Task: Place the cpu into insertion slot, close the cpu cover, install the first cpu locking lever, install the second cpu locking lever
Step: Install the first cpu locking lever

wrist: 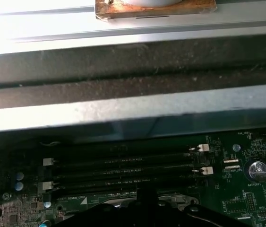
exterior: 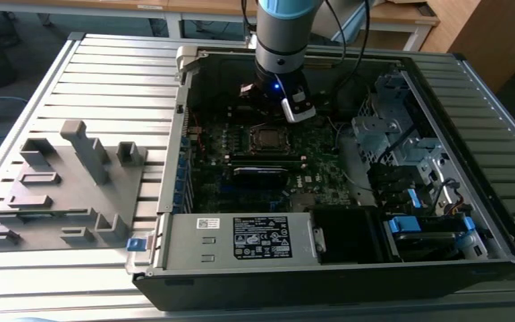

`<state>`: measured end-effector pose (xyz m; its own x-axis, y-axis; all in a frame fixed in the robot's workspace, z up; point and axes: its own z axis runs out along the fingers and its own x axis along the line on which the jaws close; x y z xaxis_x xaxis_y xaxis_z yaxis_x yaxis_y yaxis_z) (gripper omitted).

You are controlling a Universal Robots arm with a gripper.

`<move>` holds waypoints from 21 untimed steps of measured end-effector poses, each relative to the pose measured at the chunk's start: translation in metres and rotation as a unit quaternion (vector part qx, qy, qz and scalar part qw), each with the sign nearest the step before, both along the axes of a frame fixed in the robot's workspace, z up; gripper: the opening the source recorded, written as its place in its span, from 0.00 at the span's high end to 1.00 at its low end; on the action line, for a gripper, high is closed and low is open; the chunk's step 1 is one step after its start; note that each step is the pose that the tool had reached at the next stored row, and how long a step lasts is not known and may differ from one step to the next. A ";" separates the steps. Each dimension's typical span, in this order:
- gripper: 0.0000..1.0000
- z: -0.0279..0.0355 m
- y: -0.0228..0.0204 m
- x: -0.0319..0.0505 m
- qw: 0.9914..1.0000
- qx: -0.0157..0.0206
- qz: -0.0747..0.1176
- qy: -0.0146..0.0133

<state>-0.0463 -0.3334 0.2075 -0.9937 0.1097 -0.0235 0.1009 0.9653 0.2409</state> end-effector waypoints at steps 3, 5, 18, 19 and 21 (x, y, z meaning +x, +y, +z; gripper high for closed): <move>0.89 -0.0002 0.0004 0.0000 1.000 -0.001 0.000 0.000; 0.89 -0.0005 0.0010 0.0001 1.000 -0.001 -0.001 0.000; 0.89 -0.0026 0.0050 0.0037 1.000 -0.005 -0.023 0.000; 0.89 -0.0028 0.0050 0.0041 1.000 -0.006 -0.026 0.000; 0.89 -0.0034 0.0050 0.0047 0.999 -0.008 -0.033 0.000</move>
<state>-0.0417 -0.3284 0.2041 -0.9843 0.1748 -0.0260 0.1646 0.9603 0.2251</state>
